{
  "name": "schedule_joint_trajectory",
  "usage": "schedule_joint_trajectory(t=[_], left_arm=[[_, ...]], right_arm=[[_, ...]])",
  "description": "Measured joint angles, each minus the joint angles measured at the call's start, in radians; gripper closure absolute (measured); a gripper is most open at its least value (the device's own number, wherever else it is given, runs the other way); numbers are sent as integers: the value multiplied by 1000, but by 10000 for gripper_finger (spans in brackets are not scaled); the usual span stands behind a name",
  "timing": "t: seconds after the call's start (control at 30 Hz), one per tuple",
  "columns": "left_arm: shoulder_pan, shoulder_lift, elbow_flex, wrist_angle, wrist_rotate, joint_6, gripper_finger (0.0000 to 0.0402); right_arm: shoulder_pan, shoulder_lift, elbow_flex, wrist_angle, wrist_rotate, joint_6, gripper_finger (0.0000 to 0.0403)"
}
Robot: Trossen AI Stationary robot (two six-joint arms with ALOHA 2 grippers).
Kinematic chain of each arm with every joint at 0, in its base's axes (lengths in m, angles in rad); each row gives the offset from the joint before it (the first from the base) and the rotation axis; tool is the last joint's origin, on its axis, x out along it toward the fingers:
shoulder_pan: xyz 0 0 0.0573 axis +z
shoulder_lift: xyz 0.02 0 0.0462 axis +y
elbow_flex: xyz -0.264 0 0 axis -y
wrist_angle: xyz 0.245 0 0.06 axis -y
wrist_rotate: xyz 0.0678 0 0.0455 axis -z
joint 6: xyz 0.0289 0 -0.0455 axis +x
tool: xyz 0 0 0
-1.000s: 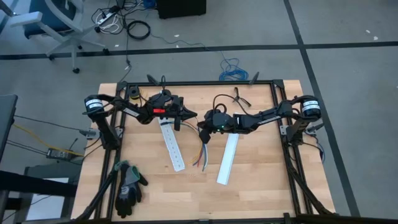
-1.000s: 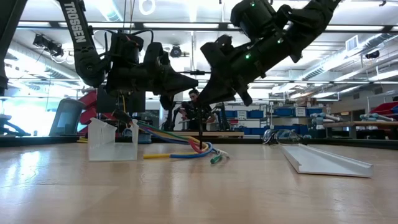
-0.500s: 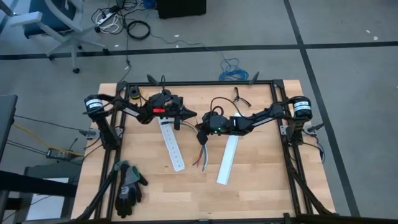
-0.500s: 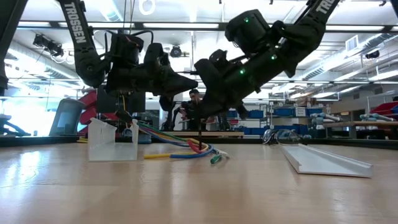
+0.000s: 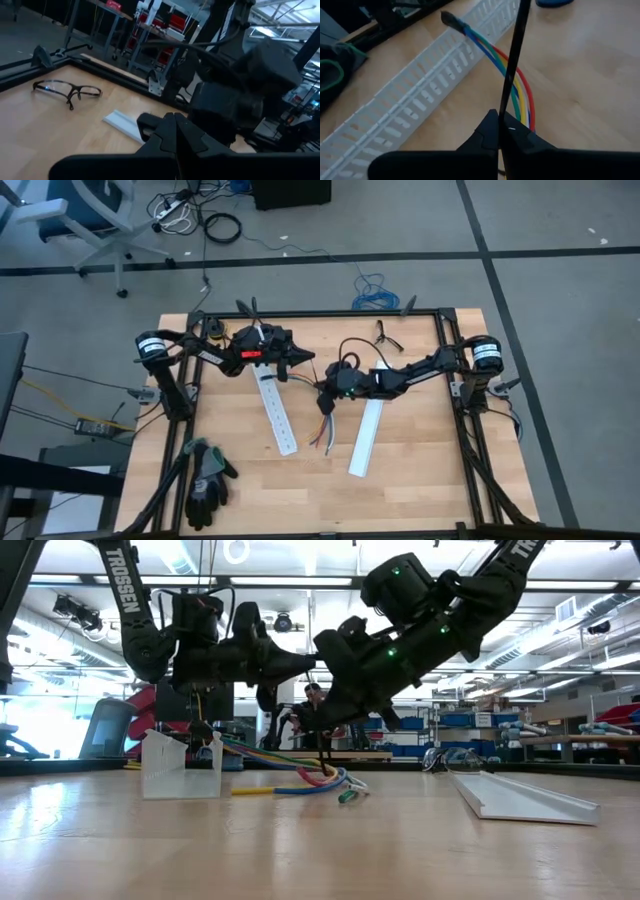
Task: Ziptie cables
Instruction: Wrap the zip tie into the cable wires
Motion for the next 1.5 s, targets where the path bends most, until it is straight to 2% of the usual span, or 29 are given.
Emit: schedule_joint_trajectory(t=[0.6, 0.93, 1.17, 1.33, 1.5], left_arm=[[2, -3, 59, 5, -43, -17, 401], [3, -4, 61, 12, -118, -10, 401], [12, -4, 62, 19, -122, -11, 401], [15, -6, 62, 27, -47, -11, 391], [17, -10, 61, -12, 16, -14, 361]], right_arm=[[29, 2, -3, -200, 12, 84, 403], [51, 3, -3, -283, 50, 123, 403], [51, 3, -3, -302, 62, 137, 403], [57, 5, -6, -264, 77, 95, 396], [63, 7, -7, -191, 72, 27, 362]])
